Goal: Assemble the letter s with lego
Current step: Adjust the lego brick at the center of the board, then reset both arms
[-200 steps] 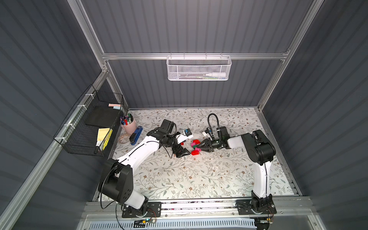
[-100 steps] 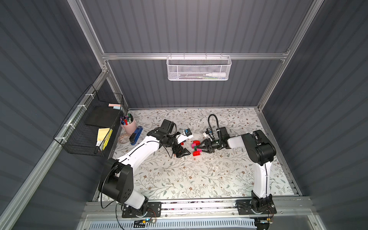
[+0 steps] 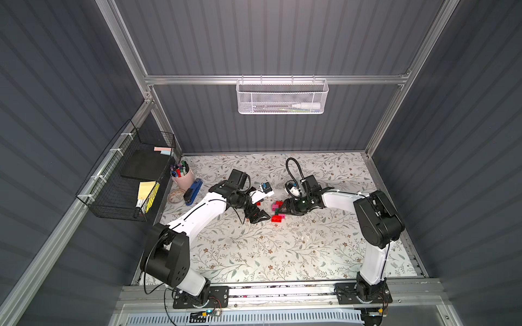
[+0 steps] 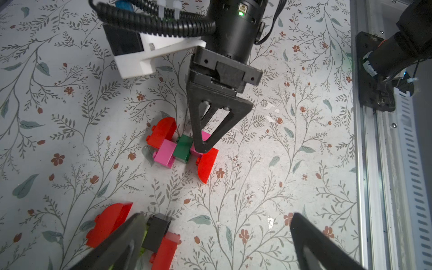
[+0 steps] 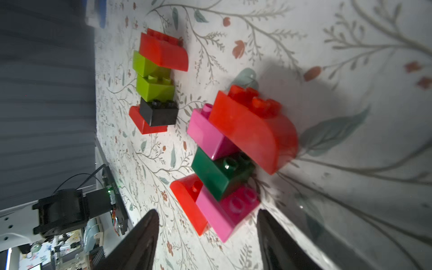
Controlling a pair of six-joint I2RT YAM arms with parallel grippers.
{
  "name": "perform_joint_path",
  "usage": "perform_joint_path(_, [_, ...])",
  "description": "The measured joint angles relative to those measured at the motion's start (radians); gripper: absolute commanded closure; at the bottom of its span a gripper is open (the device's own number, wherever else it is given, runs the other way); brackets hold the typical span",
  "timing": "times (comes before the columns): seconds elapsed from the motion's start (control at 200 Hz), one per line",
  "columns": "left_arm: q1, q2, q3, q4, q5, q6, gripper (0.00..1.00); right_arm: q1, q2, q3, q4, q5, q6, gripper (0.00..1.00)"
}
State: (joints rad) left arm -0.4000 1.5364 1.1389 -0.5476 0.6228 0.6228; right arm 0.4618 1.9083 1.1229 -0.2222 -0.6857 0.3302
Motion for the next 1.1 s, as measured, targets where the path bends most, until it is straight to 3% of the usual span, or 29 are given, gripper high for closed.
perform_joint_path(0.225, [0.008,-0.002,0.0,0.009,-0.09,-0.071,0.0,0.003,-0.041,0.024,-0.069,0.089,-0.04,0.25])
perform_joint_path(0.44, [0.089,-0.033,-0.034,0.064,-0.31,-0.283,0.0,-0.053,-0.271,-0.008,-0.069,0.211,-0.138,0.18])
perform_joint_path(0.635, [0.154,-0.059,-0.199,0.162,-0.577,-0.515,0.0,-0.179,-0.539,-0.188,0.047,0.412,-0.224,0.1])
perform_joint_path(0.765, [0.217,-0.049,-0.306,0.235,-0.662,-0.628,0.0,-0.269,-0.642,-0.305,0.111,0.518,-0.275,0.02])
perform_joint_path(0.886, [0.264,-0.026,-0.345,0.341,-0.73,-0.673,0.0,-0.306,-0.686,-0.399,0.185,0.621,-0.332,0.01])
perform_joint_path(1.101, [0.269,-0.012,-0.488,0.618,-0.799,-0.679,0.0,-0.372,-0.699,-0.578,0.399,0.723,-0.388,0.01])
